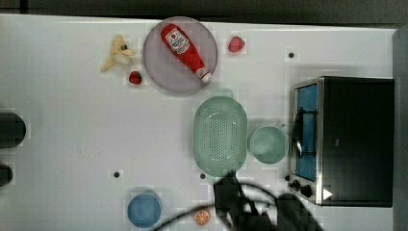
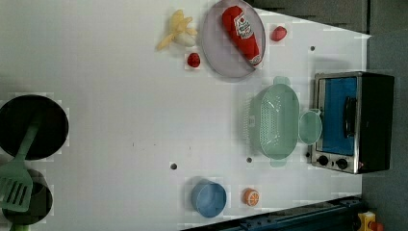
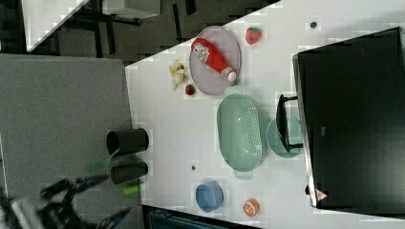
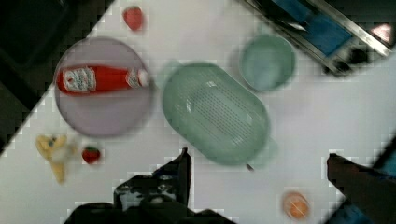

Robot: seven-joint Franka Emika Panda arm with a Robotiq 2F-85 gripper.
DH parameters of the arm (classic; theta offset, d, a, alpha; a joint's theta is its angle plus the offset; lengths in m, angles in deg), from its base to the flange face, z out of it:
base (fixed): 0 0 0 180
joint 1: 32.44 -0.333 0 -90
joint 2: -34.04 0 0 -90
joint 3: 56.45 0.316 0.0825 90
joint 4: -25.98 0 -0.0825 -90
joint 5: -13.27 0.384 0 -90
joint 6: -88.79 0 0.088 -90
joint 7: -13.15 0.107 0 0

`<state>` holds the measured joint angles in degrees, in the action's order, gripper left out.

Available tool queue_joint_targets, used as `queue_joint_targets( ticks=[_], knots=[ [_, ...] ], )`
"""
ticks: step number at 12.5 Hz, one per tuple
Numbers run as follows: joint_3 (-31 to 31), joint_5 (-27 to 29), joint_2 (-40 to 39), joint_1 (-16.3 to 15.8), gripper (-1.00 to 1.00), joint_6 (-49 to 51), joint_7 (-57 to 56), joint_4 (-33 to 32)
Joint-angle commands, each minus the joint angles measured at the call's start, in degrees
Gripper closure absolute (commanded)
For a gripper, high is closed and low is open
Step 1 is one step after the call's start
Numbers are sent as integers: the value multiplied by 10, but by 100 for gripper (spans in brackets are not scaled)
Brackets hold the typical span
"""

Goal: Drag strainer right to left.

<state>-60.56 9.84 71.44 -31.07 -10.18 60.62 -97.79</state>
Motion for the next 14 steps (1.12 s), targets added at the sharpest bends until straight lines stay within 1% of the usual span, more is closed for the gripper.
queue_joint_targets(
  ticks=[1, 4, 6, 11, 14],
  knots=[
    [5, 4, -121, 0, -100, -69, 36, -109],
    [7, 4, -178, 0, -100, -220, 150, -181],
    [7, 4, -229, 0, -100, -301, 217, -204],
    [9, 4, -388, -2, -100, -417, 336, -191],
    [18, 4, -466, -9, -100, -536, 339, -191]
  ],
)
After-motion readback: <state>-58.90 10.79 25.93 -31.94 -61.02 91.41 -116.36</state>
